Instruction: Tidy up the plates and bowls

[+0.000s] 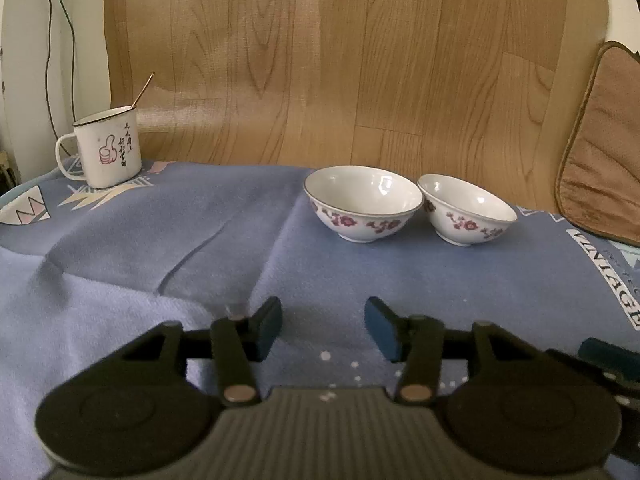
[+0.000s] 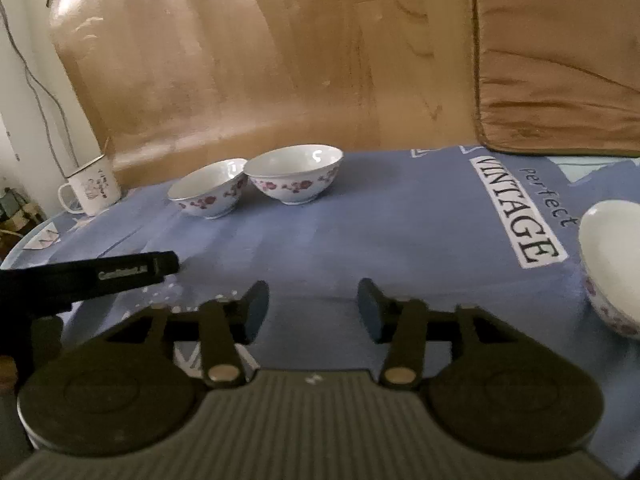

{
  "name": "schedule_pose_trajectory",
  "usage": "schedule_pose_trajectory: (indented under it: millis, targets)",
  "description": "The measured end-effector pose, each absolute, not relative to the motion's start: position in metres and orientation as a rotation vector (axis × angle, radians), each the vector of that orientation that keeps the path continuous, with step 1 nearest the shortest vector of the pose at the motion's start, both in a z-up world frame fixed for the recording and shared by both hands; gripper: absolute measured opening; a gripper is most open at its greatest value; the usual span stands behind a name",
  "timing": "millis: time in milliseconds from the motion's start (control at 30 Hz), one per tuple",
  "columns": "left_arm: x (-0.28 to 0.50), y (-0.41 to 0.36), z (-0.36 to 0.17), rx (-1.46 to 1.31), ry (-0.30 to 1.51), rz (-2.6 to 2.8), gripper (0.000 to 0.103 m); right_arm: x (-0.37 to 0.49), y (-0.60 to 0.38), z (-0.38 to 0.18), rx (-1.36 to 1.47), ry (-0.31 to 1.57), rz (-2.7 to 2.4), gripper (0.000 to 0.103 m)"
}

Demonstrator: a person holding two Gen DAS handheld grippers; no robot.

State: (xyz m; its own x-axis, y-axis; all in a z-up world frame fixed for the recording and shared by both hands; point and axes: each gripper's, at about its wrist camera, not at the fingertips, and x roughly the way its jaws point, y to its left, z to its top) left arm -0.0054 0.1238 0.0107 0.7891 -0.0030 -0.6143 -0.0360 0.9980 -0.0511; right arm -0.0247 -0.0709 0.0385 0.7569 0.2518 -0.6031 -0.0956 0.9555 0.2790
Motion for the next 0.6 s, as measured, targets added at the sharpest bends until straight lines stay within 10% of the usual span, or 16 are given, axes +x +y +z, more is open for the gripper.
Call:
schedule_pose_trajectory:
  millis: [600]
  targets:
    - [-0.0056, 0.1226, 0.0110, -0.046, 0.663, 0.011, 0.053, -0.0275, -0.0688, 0.0398, 0.235, 0.682, 0.177, 0.057]
